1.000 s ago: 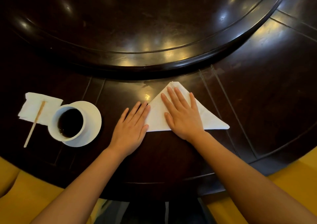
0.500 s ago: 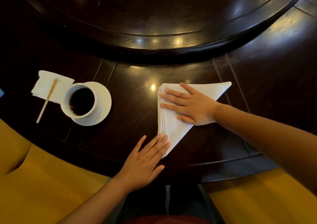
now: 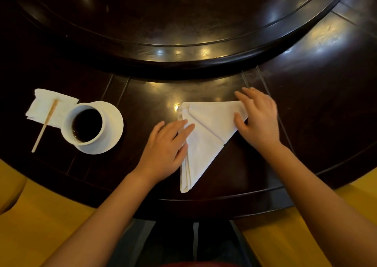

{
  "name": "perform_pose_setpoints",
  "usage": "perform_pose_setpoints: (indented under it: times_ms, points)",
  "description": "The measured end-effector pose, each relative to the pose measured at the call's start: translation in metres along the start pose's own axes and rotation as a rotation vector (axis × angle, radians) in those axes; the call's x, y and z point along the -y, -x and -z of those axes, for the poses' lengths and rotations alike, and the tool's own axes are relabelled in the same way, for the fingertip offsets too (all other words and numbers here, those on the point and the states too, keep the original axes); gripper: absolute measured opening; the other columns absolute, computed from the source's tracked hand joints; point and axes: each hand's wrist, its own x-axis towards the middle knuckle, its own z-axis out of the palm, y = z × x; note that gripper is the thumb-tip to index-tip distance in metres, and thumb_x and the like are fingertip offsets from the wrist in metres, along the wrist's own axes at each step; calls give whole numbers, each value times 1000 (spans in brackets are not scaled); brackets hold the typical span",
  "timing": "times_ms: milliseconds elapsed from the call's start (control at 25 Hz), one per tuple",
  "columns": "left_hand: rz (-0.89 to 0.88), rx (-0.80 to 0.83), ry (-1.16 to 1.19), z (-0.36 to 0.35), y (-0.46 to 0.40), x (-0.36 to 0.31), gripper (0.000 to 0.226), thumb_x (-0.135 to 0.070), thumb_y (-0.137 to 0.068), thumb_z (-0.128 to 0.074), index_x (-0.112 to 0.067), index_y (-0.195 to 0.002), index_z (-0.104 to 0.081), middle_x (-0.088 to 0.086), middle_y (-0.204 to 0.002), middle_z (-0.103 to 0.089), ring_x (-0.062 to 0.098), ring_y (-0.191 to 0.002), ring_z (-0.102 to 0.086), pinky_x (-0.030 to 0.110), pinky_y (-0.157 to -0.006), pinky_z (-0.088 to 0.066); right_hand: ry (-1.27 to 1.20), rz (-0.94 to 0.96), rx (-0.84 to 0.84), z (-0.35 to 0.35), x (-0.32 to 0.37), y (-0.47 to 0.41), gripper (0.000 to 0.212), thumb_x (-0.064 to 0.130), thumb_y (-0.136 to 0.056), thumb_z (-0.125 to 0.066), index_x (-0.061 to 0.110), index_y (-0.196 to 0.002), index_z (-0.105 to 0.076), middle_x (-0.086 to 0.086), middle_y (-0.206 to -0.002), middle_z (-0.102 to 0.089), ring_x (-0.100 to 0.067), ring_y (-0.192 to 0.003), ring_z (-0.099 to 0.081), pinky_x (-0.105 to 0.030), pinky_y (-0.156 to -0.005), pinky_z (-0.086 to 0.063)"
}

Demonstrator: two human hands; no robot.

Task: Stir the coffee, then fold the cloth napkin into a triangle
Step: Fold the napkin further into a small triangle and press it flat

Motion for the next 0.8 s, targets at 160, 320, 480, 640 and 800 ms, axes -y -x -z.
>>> perform_pose_setpoints:
  times_ms: [160, 320, 480, 640, 800]
  points:
    - [40, 104, -104, -4, -26, 7, 51, -37, -93, -48, -26, -142, -37, 0, -152, -30, 17, -139, -23, 42, -113, 8, 89, -388, 106, 13, -16, 2, 51, 38, -80, -64, 13, -123, -53, -14, -123, -52, -31, -119, -41, -47, -95, -36]
    - [11, 107, -151, -9, -30, 10, 53, -38, -90, -54, -24, -140, -41, 2, -152, -31, 19, -139, -24, 41, -114, -1, -15, -505, 172, 16, -16, -10, 52, 31, -77, -71, 14, -121, -50, -13, -123, -50, -29, -115, -44, -41, -92, -39]
    - [35, 92, -128, -11, -29, 8, 52, -37, -90, -56, -25, -139, -43, 2, -150, -34, 20, -137, -27, 38, -112, -3, -452, -746, 137, 23, -15, -17, 47, 11, -80, -66, 14, -124, -50, -8, -112, -55, -19, -95, -56, -17, -71, -45]
    - [64, 101, -47, -6, -31, 7, 52, -35, -91, -54, -26, -140, -40, -1, -151, -32, 17, -138, -25, 35, -113, -2, -717, -814, 76, 37, 1, -13, 32, 7, -81, -63, 19, -111, -60, 0, -99, -60, -18, -93, -61, -26, -71, -56]
    - [269, -92, 328, 19, -37, 6, 35, -29, -92, -54, -23, -127, -56, -9, -126, -57, 0, -113, -50, 20, -96, -37, -669, -662, -18, 50, 22, -11, 28, 8, -82, -63, 21, -107, -61, 2, -96, -62, -15, -89, -61, -34, -77, -57]
